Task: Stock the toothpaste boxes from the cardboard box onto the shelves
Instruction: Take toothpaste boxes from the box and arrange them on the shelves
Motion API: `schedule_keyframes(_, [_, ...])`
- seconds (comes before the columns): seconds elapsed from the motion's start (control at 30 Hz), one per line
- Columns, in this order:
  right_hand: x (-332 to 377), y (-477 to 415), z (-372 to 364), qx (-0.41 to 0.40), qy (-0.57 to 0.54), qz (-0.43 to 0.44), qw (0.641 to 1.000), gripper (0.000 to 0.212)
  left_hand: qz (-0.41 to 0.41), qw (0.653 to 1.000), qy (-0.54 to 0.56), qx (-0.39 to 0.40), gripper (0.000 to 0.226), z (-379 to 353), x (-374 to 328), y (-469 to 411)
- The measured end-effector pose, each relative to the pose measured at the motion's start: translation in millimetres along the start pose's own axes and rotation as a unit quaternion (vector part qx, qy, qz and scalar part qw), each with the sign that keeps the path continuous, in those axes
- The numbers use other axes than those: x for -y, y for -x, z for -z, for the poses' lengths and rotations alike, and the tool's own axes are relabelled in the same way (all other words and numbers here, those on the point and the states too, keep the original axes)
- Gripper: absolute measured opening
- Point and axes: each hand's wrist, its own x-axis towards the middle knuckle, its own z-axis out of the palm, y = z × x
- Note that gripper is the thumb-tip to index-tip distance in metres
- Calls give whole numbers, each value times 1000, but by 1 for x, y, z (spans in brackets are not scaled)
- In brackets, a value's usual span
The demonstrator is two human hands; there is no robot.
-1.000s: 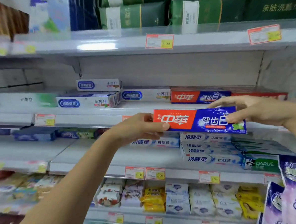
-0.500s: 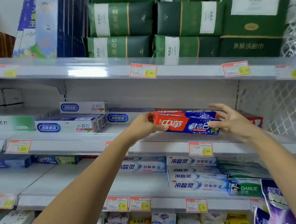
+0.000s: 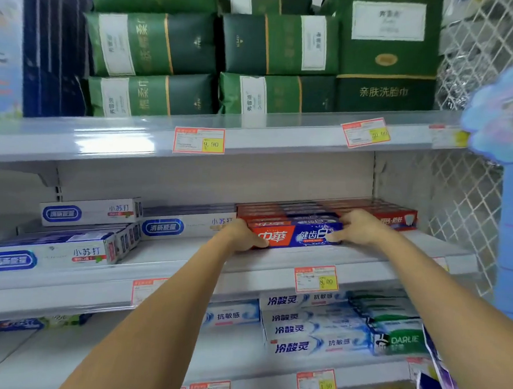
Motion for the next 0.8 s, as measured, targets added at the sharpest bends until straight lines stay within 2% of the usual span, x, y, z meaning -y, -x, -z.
schedule_keyframes(0.1, [4,0,-4,-23,27,-2,999,48,14,996,-69,-49,57,-4,-2,-9])
schedule_keyframes(0.2, [4,-1,-6,-21,23,-1,1000,47,21,995,-94,-36,53,-7,0,-13])
schedule_keyframes(0.33, [3,-1,-8,-12,18,-1,1000,46,35,998,-43,-12,47,-6,5,-15])
schedule_keyframes(0.53, [13,-4,-11,31,-17,-37,999,68,50,999,5,17,45,-2,8,-16])
schedule_keyframes(0.67, [25,-3,-14,20,-60,-66,996,59,49,999,-3,17,56,2,2,-15])
schedule_keyframes(0.73, [28,-2,-14,31,-103,-70,992,48,45,999,4,23,57,6,3,-9])
schedule_keyframes(0.77, [30,0,-12,40,-120,-70,990,46,42,999,16,26,56,7,5,-6])
schedule_keyframes(0.8, [31,4,-10,48,-133,-69,987,54,39,998,37,30,53,10,8,-4])
